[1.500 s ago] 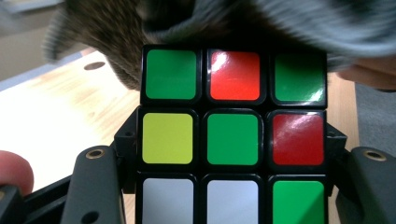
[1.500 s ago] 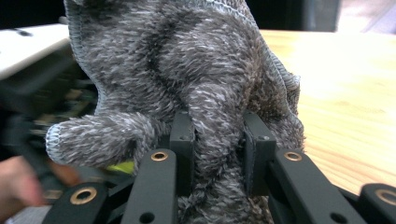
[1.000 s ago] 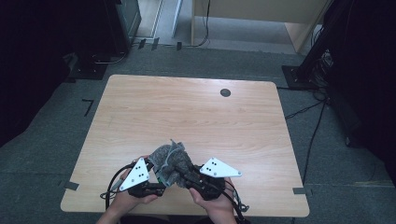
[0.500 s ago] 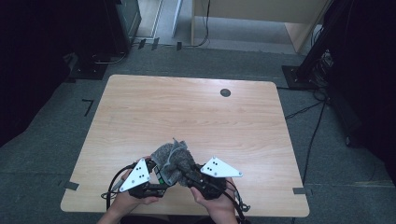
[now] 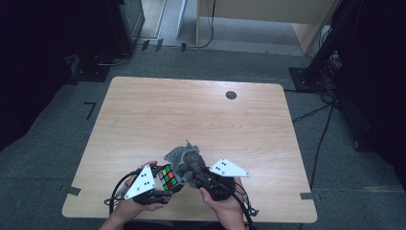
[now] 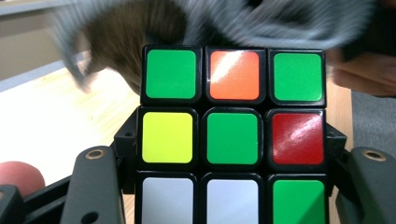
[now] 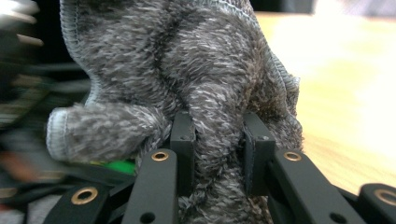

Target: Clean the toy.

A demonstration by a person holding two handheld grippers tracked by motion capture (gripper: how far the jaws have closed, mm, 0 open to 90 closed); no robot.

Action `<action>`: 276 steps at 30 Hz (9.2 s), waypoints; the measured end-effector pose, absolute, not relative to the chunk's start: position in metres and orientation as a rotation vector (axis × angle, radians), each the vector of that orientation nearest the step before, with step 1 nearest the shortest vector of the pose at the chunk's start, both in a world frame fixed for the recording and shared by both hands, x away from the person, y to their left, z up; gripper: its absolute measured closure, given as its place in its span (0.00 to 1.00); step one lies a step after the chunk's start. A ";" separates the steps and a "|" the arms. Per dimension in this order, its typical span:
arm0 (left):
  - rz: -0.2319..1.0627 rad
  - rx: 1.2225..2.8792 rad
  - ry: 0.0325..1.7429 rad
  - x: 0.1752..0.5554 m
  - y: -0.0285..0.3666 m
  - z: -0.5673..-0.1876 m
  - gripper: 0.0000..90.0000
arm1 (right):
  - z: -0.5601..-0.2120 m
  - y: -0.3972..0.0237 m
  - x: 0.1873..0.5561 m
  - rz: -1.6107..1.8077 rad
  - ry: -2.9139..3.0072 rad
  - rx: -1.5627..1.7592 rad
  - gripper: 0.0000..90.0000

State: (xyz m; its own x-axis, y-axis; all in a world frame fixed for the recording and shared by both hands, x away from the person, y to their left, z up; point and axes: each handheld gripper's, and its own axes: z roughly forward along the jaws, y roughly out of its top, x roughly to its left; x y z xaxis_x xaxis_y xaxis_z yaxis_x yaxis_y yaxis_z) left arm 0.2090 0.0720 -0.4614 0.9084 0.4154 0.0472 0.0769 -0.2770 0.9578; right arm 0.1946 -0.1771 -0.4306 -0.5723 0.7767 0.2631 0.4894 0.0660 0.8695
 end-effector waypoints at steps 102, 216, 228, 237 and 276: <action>0.312 1.670 0.580 0.227 0.092 -0.467 0.38 | -0.505 -0.236 0.240 1.123 1.976 1.425 0.50; 0.058 1.663 0.707 0.237 0.064 -0.459 0.35 | -0.475 -0.137 0.184 1.567 1.921 0.978 0.39; 0.144 1.474 0.715 0.245 0.095 -0.452 0.35 | -0.482 -0.145 0.190 1.495 1.965 1.045 0.39; 0.225 1.697 0.711 0.253 0.096 -0.469 0.30 | -0.466 -0.185 0.204 1.524 1.944 1.105 0.39; 0.744 2.022 0.267 0.214 0.054 -0.487 0.37 | -0.453 -0.183 0.223 1.730 2.428 1.426 0.33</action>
State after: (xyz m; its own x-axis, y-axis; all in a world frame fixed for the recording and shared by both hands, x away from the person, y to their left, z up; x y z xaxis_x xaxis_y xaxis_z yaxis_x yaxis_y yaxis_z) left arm 0.2141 0.0539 -0.4869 0.7926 0.4623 0.3977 -0.1035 -0.5407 0.8348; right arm 0.2229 -0.1826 -0.4530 -0.6168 0.5445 0.5685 0.7151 0.0858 0.6937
